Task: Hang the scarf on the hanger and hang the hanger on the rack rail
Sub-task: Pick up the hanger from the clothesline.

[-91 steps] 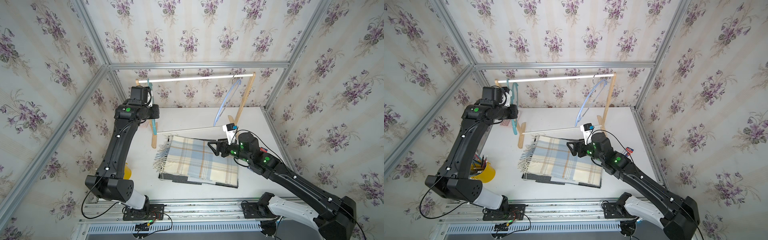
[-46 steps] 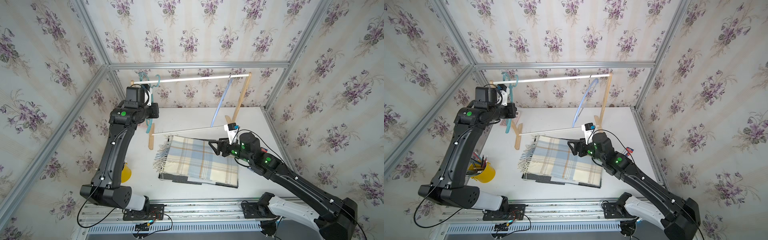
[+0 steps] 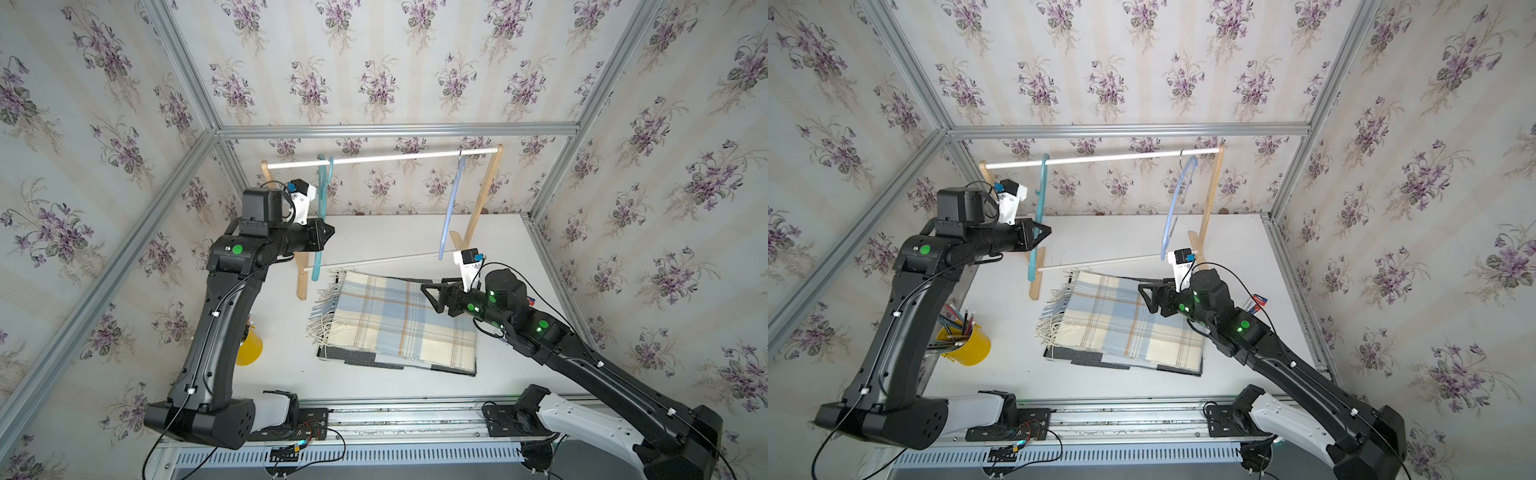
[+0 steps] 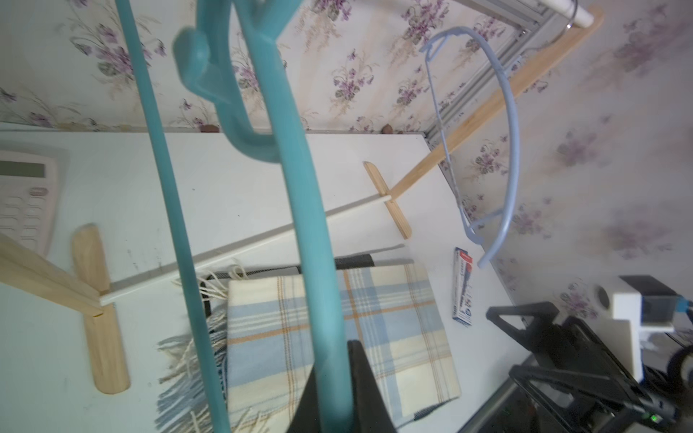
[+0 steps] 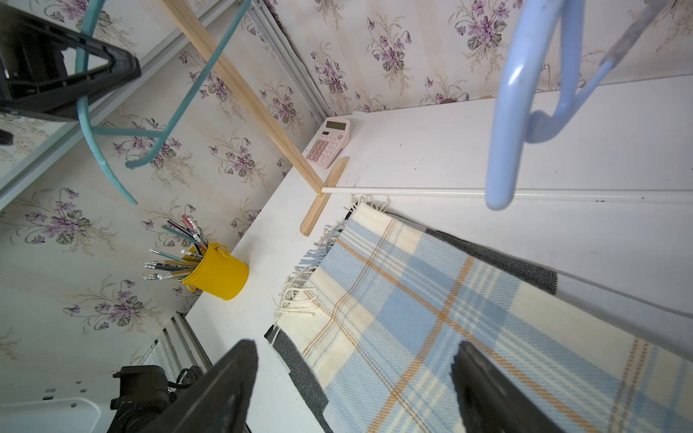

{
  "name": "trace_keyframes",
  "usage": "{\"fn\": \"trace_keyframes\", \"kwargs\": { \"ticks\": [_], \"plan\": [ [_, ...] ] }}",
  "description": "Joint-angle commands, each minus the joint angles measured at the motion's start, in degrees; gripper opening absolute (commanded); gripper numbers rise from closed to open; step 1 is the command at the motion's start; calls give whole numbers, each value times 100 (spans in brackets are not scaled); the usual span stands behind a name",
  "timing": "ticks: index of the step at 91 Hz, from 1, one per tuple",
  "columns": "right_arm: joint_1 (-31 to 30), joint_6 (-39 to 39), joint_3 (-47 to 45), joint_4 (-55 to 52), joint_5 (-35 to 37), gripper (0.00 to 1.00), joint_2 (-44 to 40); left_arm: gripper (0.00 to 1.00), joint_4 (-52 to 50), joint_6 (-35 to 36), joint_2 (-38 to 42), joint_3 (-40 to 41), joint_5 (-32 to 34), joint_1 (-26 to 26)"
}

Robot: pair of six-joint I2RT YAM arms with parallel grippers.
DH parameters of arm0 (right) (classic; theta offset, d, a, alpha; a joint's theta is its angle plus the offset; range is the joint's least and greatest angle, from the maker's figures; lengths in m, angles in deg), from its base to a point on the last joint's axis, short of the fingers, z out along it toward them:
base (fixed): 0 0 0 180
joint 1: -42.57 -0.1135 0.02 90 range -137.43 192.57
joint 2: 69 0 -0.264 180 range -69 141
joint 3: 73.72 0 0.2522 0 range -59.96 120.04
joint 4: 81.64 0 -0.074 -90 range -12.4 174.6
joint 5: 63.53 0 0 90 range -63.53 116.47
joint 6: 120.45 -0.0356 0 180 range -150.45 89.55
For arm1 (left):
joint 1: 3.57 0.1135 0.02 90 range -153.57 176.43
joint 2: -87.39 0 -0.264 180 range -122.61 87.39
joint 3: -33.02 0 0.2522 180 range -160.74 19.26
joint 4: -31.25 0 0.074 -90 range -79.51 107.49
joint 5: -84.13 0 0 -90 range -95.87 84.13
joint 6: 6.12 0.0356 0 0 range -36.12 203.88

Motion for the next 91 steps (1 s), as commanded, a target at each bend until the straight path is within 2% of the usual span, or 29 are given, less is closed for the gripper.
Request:
{"fn": "trace_keyframes", "kwargs": {
  "ticks": [1,14,26,34,48,64,91],
  "plan": [
    [6,-240,-88,439,-119,86,-146,0,587,-288,334,542,-1024,-59],
    [10,-789,-338,1237,-506,86,-364,0,1395,-750,838,1550,-1363,-488],
    [21,-1648,-489,2387,-957,87,-341,0,2473,-1017,1076,2595,-1099,-1471],
    [21,-2449,-772,3583,-1250,86,-199,0,3270,-1142,1169,3322,-980,-2072],
    [68,-3544,-1176,4695,-945,85,102,0,4353,-1253,1358,4414,-829,-2763],
    [310,-4704,-1639,5493,-553,84,540,0,4828,-1335,1655,5096,-701,-3026],
    [298,-5420,-1269,6302,-867,73,1749,0,4992,-1331,1672,5269,-846,-3097]
  ]
}}
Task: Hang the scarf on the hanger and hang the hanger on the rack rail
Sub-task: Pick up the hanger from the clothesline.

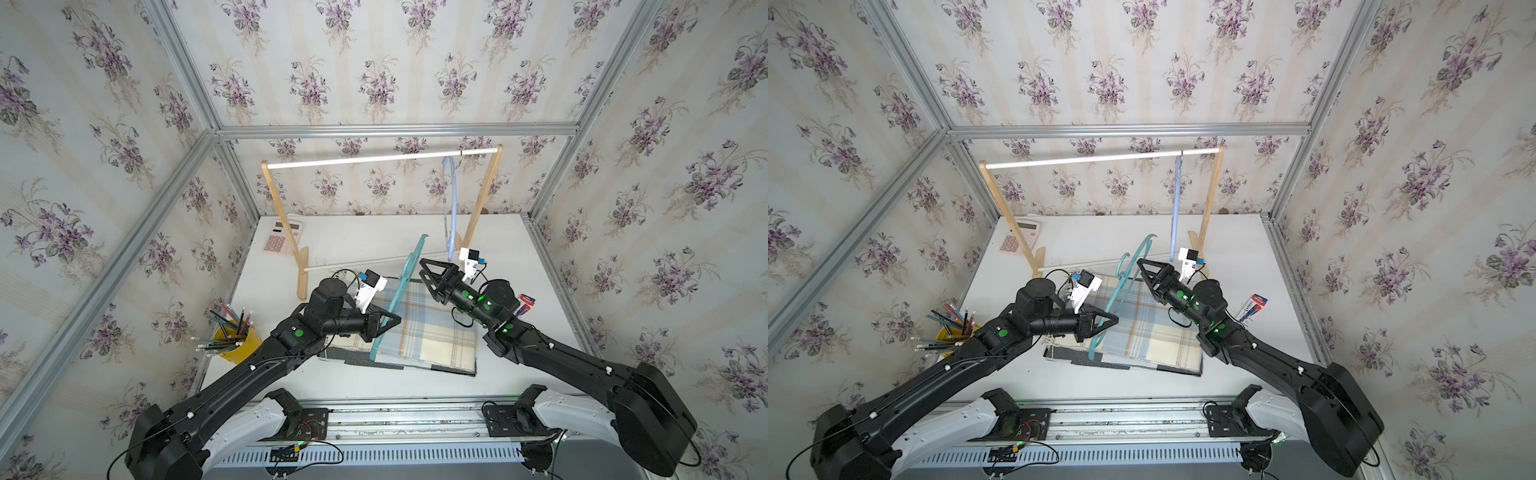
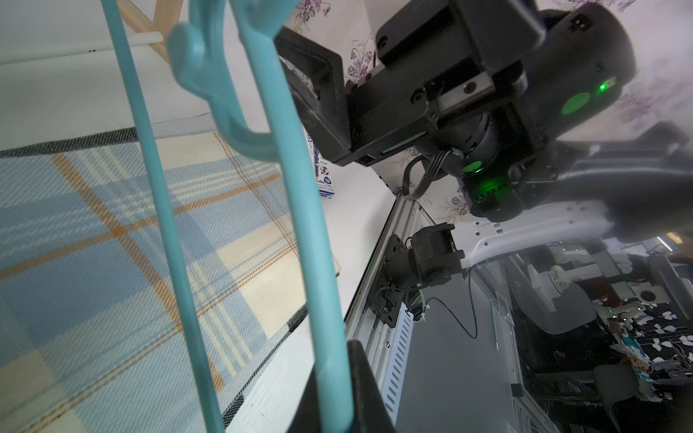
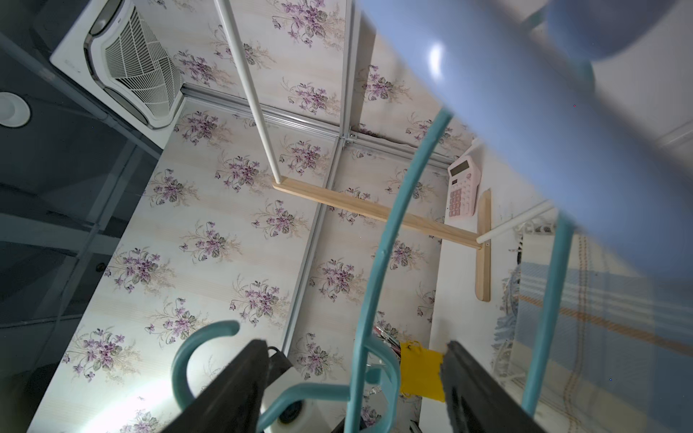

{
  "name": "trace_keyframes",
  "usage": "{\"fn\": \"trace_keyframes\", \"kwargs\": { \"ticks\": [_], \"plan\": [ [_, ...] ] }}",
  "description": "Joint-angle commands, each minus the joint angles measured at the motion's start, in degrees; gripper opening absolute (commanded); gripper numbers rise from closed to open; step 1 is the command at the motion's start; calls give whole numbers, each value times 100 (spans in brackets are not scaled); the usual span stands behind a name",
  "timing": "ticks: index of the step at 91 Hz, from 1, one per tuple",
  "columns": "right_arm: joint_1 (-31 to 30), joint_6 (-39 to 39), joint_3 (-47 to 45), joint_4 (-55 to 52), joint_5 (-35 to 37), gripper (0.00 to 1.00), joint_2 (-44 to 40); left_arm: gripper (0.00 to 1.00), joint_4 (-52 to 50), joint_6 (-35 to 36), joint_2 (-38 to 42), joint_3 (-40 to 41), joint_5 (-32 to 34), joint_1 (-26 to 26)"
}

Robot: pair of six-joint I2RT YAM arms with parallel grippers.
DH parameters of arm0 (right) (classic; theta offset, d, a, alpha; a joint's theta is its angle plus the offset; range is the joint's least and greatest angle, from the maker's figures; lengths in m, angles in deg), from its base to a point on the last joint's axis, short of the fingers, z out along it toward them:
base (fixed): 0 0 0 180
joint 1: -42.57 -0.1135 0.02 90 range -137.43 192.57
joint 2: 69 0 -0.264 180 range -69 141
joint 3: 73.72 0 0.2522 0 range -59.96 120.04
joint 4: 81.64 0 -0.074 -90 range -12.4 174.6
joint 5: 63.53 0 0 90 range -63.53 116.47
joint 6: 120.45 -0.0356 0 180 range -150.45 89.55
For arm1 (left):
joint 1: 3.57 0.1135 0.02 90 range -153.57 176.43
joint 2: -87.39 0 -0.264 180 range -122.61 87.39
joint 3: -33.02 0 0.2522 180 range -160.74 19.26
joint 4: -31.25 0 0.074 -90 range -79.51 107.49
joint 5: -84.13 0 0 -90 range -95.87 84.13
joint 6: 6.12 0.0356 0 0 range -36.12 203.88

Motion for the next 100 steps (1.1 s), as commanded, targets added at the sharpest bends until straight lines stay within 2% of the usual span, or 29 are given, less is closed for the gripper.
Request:
{"fn": "trace_keyframes", "kwargs": {
  "ticks": [1,12,37,39,45,52,54,61,63,65,79,92,100],
  "plan": [
    [-20,-399,218,737,-190,73,294,0,396,38,-45,-9,-81,-30],
    [-36,-400,367,537,-144,64,525,0,512,20,-105,12,-148,-86],
    [31,-351,243,284,13,3,611,0,56,199,-56,-176,188,-247],
    [39,-364,213,277,22,0,589,5,-64,239,-33,-220,267,-258],
    [74,-366,171,183,48,0,498,32,-525,367,75,-396,548,-277],
    [101,-369,155,107,33,0,463,48,-1131,523,283,-640,1041,-277],
    [112,-366,167,59,16,0,462,60,-1325,559,344,-725,1201,-281],
    [125,-354,214,-189,5,0,441,71,-1968,629,547,-1068,2014,-287],
    [122,-340,232,-287,16,0,438,85,-2121,665,574,-1166,2229,-290],
    [121,-321,245,-373,29,0,429,91,-2280,709,590,-1287,2421,-295],
    [130,-207,457,-1038,64,0,450,93,-3051,1160,290,-2129,3279,-644],
    [130,-121,630,-1420,69,0,540,93,-3522,1287,-405,-2919,4541,-1369],
    [130,-83,684,-1521,56,0,602,90,-3828,1345,-976,-3481,4938,-1510]
  ]
}}
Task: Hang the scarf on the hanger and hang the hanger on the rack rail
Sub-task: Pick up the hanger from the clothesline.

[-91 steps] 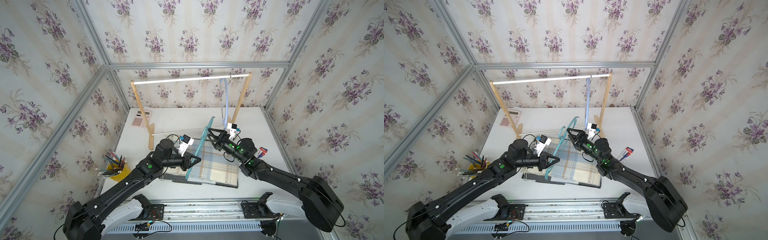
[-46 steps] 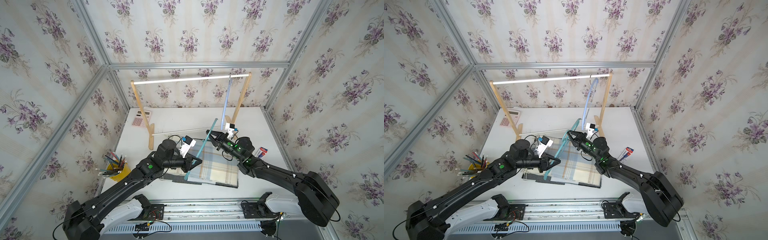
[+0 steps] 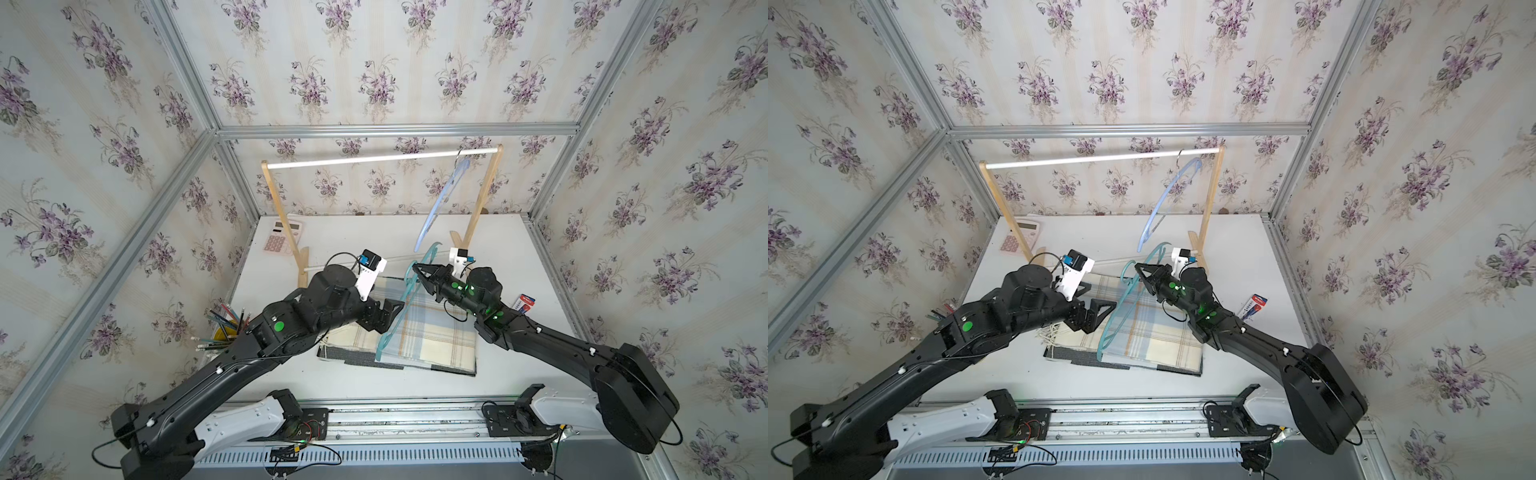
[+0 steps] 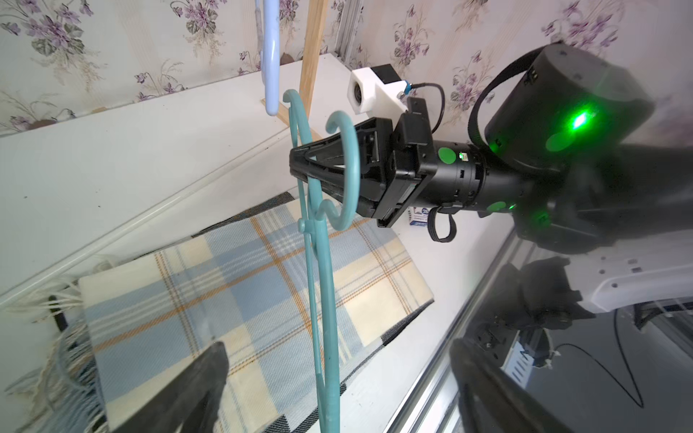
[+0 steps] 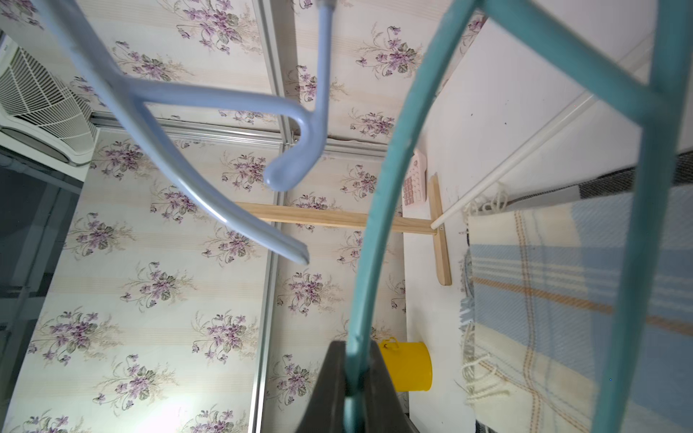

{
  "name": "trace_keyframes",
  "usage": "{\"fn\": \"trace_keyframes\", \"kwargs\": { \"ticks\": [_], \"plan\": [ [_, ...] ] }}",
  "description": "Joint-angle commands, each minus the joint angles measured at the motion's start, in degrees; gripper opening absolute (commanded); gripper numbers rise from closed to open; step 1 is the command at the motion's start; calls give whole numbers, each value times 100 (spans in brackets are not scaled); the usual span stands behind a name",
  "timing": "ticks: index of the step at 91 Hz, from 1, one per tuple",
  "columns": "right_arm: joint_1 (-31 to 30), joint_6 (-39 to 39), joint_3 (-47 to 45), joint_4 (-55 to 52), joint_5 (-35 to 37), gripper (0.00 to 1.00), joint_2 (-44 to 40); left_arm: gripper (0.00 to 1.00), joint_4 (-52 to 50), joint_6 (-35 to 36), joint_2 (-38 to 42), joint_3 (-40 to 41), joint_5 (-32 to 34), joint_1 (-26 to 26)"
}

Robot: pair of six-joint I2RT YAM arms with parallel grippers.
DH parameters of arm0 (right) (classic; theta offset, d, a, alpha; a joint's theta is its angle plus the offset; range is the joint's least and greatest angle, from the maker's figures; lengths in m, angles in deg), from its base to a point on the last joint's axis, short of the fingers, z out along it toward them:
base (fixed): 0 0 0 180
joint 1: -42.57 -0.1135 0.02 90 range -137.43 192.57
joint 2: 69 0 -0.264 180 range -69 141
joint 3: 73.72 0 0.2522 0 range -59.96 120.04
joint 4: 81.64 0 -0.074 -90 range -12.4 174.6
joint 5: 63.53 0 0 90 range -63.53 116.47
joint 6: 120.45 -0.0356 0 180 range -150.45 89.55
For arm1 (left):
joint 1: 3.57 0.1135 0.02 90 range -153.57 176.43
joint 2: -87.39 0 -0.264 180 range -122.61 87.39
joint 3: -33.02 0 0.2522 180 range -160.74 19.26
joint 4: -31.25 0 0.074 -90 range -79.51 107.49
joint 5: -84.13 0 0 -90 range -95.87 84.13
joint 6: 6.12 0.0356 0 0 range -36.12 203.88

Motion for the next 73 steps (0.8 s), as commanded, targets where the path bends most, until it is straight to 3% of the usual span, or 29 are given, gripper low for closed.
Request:
{"fn": "trace_keyframes", "kwargs": {
  "ticks": [1,5,22,28,48,65,71,73],
  "plan": [
    [5,148,78,-228,3,0,60,88,-587,234,-586,-592,1062,-154],
    [5,161,94,-243,-15,0,87,84,-675,271,-816,-814,1113,-155],
    [5,200,79,-265,-61,0,155,47,-644,327,-1442,-1329,1209,-112],
    [5,201,77,-241,-79,0,186,42,-723,283,-1667,-1533,1193,-61],
    [5,192,87,-163,-181,0,268,43,-717,73,-2163,-1750,727,176],
    [-3,192,80,-195,-226,0,238,23,-711,-53,-2394,-1787,415,301],
    [-3,204,80,-222,-253,0,215,3,-671,-71,-2419,-1763,363,311],
    [1,226,79,-243,-271,0,200,0,-670,-86,-2419,-1765,369,311]
  ]
}}
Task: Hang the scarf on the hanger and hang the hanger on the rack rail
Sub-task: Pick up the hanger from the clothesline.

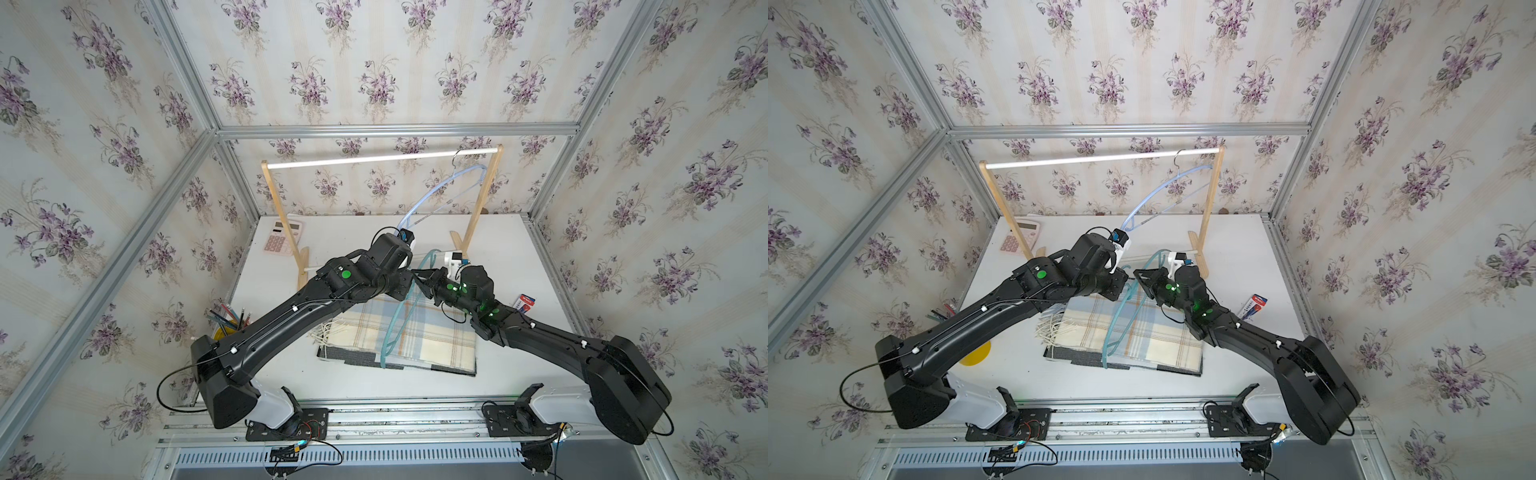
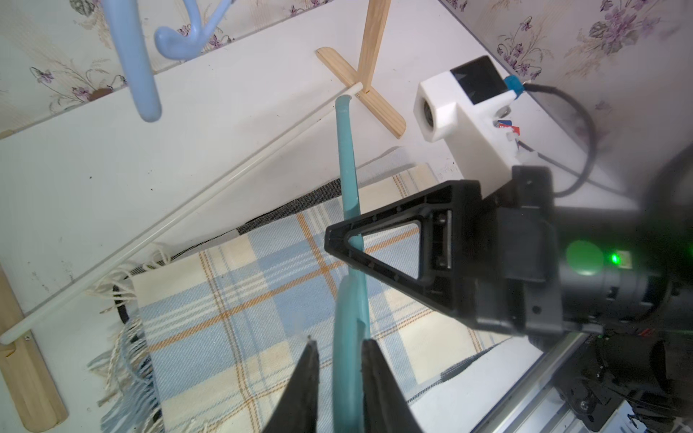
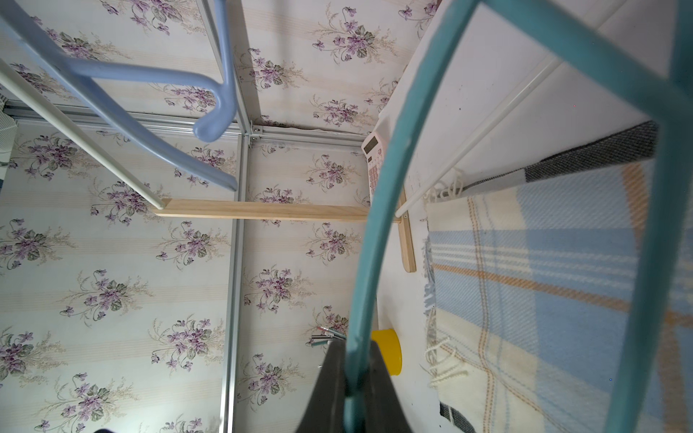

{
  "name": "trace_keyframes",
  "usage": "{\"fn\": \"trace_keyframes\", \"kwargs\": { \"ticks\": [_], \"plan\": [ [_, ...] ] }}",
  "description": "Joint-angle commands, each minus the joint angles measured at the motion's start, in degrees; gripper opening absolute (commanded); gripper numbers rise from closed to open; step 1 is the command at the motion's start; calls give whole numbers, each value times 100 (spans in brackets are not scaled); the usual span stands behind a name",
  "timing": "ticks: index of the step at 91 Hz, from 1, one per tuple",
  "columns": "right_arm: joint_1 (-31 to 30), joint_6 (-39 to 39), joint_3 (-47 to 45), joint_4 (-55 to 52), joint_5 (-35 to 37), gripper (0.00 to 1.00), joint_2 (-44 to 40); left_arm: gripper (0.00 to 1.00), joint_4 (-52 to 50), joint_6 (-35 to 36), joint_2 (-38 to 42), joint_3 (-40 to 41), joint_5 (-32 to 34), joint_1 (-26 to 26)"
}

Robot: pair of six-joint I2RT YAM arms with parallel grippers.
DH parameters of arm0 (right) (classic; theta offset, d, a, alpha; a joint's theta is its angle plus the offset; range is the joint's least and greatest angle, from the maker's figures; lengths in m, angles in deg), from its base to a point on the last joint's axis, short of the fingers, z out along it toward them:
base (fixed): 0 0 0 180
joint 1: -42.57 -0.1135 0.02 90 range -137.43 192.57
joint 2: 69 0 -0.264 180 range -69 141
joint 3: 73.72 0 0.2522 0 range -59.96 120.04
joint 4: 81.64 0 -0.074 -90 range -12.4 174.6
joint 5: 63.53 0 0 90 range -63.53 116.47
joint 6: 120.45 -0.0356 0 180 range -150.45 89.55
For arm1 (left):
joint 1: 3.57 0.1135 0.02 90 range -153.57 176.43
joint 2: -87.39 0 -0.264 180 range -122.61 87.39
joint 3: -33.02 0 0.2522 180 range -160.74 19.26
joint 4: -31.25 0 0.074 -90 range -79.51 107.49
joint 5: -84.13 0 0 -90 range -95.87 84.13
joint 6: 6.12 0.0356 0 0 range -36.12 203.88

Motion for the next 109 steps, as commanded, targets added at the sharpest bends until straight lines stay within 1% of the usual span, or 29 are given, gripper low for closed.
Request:
{"fn": "trace_keyframes", "kwargs": {
  "ticks": [1,2,3,6,9,12,14,16,19,21,25,31,38,40,46,53,62,74,89,103,105,109],
  "plan": [
    [3,102,15,91,-132,0,-66,0,56,-60,-28,-12,-99,31],
    [4,116,15,60,-136,0,-73,0,56,-71,-17,-6,-79,33],
    [9,135,23,23,-147,3,-80,0,61,-85,-8,-7,-56,35],
    [29,263,62,-141,-186,26,-124,0,65,-117,38,17,-2,36],
    [62,430,129,-424,-226,46,-188,0,71,-157,109,45,58,43],
    [104,696,228,-903,-206,61,-289,0,55,-205,188,70,147,44],
    [138,901,283,-1226,-166,68,-360,0,25,-248,247,99,214,44],
    [181,1111,341,-1592,-125,72,-444,0,-22,-301,303,127,303,49],
    [281,1422,371,-2037,-70,75,-572,0,-100,-397,329,156,429,61],
    [367,1608,359,-2348,-46,76,-679,0,-161,-457,493,185,506,73],
    [550,1946,267,-2850,1,77,-896,0,-277,-611,654,250,641,106],
    [1073,2346,9,-3503,67,76,-1300,0,-381,-843,843,416,703,186],
    [1528,2755,-342,-4203,261,74,-1784,0,-339,-1163,1083,680,523,383],
    [1628,2853,-450,-4380,371,73,-1914,0,-284,-1272,1143,759,378,485],
    [1858,3074,-758,-4727,601,71,-2322,0,-64,-1601,1276,1030,-375,898],
    [1912,3225,-963,-5021,900,69,-2586,0,313,-1845,1337,1345,-1267,1304],
    [1914,3263,-1191,-5033,940,66,-2599,0,679,-2087,1260,1610,-1918,1517],
    [1918,3188,-1476,-4777,959,59,-2389,0,1189,-2314,1191,1973,-2416,1548],
    [1916,3161,-1820,-4442,1061,50,-2235,0,1737,-2396,1205,2425,-2554,1547],
    [1917,3196,-1976,-4144,945,45,-1946,0,2407,-2264,1232,2819,-2556,1547],
    [1914,3196,-1990,-4099,918,44,-1908,0,2474,-2231,1226,2852,-2666,1547],
    [1917,3190,-2005,-4054,902,42,-1856,0,2548,-2160,1205,2900,-2685,1547]
  ]
}}
